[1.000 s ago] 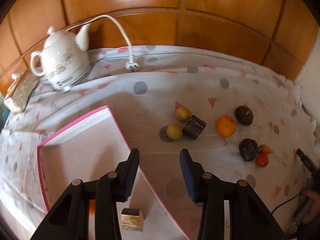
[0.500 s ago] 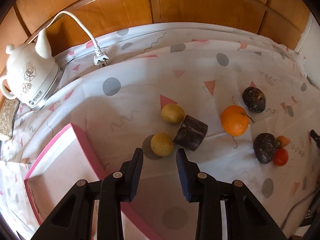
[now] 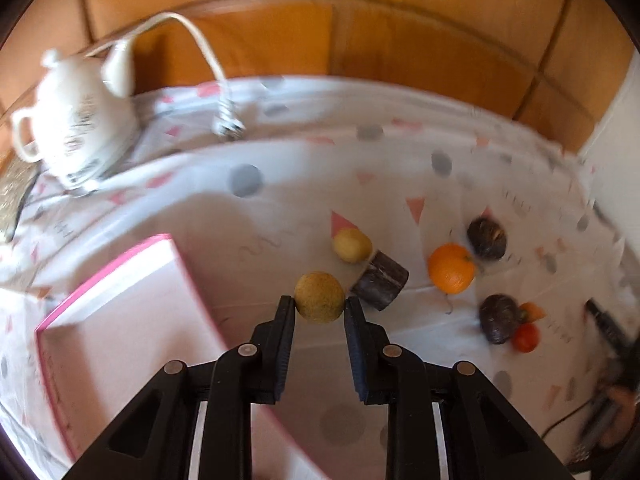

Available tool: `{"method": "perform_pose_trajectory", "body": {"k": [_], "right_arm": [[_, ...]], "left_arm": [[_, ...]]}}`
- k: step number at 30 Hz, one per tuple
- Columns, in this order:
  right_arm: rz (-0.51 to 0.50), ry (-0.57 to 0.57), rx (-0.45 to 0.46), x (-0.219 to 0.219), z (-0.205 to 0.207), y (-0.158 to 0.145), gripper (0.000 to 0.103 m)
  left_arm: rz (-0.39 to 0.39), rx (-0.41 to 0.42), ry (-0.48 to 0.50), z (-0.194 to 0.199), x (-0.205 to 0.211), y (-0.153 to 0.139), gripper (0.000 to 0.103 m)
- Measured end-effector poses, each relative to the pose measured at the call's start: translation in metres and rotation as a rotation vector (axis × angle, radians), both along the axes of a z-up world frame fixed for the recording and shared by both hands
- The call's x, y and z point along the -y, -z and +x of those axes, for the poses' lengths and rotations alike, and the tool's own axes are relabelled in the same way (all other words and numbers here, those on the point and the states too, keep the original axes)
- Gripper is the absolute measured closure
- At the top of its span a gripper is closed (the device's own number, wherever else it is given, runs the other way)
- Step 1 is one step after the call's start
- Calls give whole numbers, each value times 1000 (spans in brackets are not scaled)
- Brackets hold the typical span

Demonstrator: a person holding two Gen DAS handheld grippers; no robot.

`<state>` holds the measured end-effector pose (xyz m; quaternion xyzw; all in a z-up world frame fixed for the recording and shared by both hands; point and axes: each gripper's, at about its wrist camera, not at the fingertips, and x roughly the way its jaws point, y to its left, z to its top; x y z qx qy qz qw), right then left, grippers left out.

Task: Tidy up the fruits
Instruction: 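Carry the yellow fruit with the left tool into the tray and release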

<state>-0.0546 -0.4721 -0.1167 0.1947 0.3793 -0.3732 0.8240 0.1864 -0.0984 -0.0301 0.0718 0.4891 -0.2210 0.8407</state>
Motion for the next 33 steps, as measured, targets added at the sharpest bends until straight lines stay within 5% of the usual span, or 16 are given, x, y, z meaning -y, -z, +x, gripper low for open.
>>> {"method": "perform_pose_trajectory", "body": {"k": [5,15,33], "right_arm": [[0,0,0,0,0,0,20],[0,0,0,0,1,0,20],[-4,-1,-3,0,3,0,20]], "left_arm": [[-48,45,-150,-10,-52,-20,78],[-106,-17,-473,-11,-151,-3,78],[-95,14,-531,-83,-193,10,78]]}}
